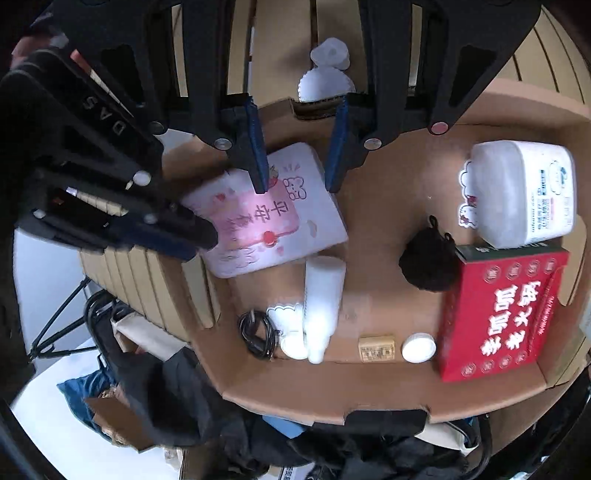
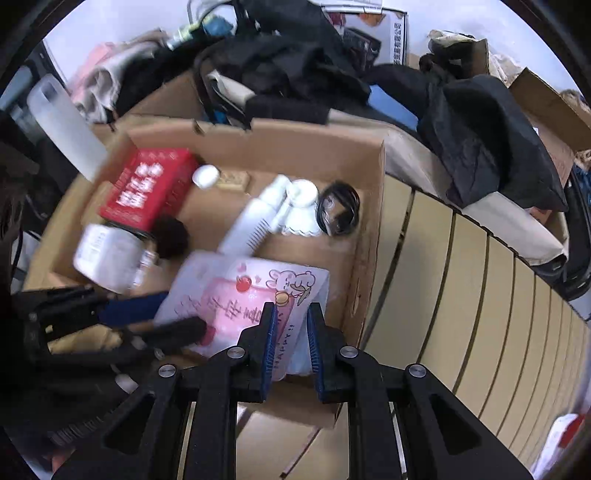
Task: Organize objects
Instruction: 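Carry the pink card into the cardboard box and open both grippers, then withdraw both grippers toward the white lids on the table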
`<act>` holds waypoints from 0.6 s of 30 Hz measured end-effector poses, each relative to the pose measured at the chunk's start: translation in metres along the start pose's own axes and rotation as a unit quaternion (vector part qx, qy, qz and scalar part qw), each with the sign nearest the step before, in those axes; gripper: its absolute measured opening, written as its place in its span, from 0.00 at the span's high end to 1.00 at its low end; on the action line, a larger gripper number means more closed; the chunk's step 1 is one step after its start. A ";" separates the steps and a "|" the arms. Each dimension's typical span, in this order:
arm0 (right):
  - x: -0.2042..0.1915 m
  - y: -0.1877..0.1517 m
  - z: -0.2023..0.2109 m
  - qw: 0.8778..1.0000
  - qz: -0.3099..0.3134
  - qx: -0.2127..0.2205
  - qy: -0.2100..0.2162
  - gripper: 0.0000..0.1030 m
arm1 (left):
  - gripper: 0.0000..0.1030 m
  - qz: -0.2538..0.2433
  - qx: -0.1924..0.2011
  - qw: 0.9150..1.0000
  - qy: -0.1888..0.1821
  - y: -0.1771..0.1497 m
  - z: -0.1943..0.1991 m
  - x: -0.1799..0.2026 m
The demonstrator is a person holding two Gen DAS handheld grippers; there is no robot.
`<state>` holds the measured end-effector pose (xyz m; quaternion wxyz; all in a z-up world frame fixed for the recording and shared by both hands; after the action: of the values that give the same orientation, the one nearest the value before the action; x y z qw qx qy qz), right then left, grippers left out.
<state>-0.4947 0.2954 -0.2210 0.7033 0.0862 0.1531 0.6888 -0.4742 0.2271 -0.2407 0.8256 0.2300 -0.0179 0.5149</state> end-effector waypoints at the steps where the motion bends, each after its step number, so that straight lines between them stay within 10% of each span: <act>1: 0.001 0.000 0.000 1.000 0.001 0.001 -0.005 0.82 | 0.70 -0.005 0.007 1.000 -0.004 0.000 0.003 0.001; 6: 0.005 0.007 0.032 0.999 0.000 0.033 0.000 0.78 | 0.44 -0.005 0.060 0.998 0.014 0.005 0.053 -0.018; 11: 0.005 0.018 0.100 0.995 0.001 0.094 0.023 0.19 | 0.11 -0.064 0.101 0.984 0.133 0.003 0.147 -0.042; 18: -0.016 0.013 0.200 0.986 0.011 0.159 0.057 0.19 | 0.00 -0.078 0.188 0.951 0.231 -0.018 0.290 -0.048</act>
<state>-0.4397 0.2983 -0.0273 0.6632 0.1597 0.2994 0.6671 -0.4216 0.0649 -0.0012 0.7865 0.2566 0.2891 0.4817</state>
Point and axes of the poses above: each gripper's, at about its wrist camera, not at the fingertips, and z roughly against the way its jaws point, x to its right, y to its top, the point moved 9 cm from there along -z, roughly the way its jaws point, and after that the axes turned 12 degrees about -z, right-handed, at the moved point
